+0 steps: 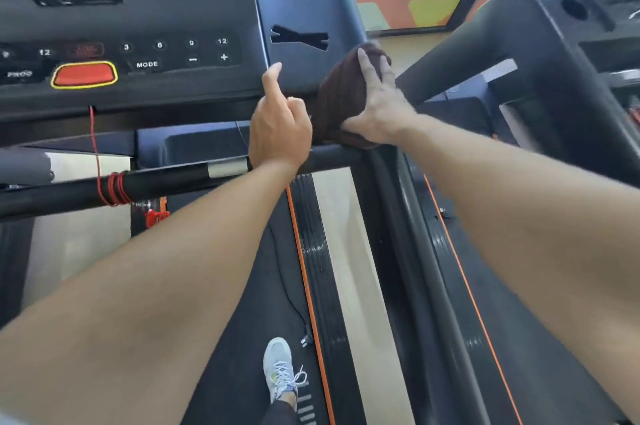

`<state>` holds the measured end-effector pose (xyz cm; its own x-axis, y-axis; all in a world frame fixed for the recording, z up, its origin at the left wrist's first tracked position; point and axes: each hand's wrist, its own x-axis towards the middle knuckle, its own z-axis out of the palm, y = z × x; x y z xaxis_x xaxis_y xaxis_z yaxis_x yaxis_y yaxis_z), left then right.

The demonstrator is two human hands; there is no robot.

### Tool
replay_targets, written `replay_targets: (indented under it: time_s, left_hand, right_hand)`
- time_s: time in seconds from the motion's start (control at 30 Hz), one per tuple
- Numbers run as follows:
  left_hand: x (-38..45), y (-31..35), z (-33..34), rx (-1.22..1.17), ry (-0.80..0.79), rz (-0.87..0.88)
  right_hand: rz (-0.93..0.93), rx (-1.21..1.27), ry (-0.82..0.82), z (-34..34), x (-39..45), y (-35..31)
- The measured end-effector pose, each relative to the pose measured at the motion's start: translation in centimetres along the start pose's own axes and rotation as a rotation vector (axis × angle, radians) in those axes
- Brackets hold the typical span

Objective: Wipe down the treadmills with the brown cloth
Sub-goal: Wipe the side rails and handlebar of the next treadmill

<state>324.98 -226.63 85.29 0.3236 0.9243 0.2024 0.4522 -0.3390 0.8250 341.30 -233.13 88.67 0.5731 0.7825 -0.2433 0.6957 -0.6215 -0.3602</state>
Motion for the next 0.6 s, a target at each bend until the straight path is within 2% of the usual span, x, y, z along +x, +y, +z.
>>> replay_targets:
  time_s: [0.1, 0.17, 0.37, 0.43, 0.53, 0.6]
  left_hand:
    - [0.5, 0.3, -0.6, 0.082, -0.156, -0.125]
    - [0.4, 0.3, -0.9, 0.105, -0.228, -0.14]
    - [0.5, 0.3, -0.4, 0.173, -0.206, -0.116]
    - [0.5, 0.3, -0.3, 0.184, -0.182, -0.097]
    - [0.5, 0.1, 0.0, 0.205, -0.16, -0.06]
    - [0.6, 0.1, 0.2, 0.22, -0.145, -0.035]
  right_hand:
    - [0.099, 0.017, -0.005, 0.7, -2.3, -0.2]
    - [0.183, 0.03, -0.03, 0.2, -2.5, -0.7]
    - [0.411, -0.109, 0.075, 1.0, -1.3, -4.3]
    - [0.403, -0.186, 0.153, 1.9, -0.4, -5.0]
    - [0.298, -0.342, 0.298, 3.4, 1.1, -4.9]
    - [0.245, -0.384, 0.323, 3.8, 1.8, -4.8]
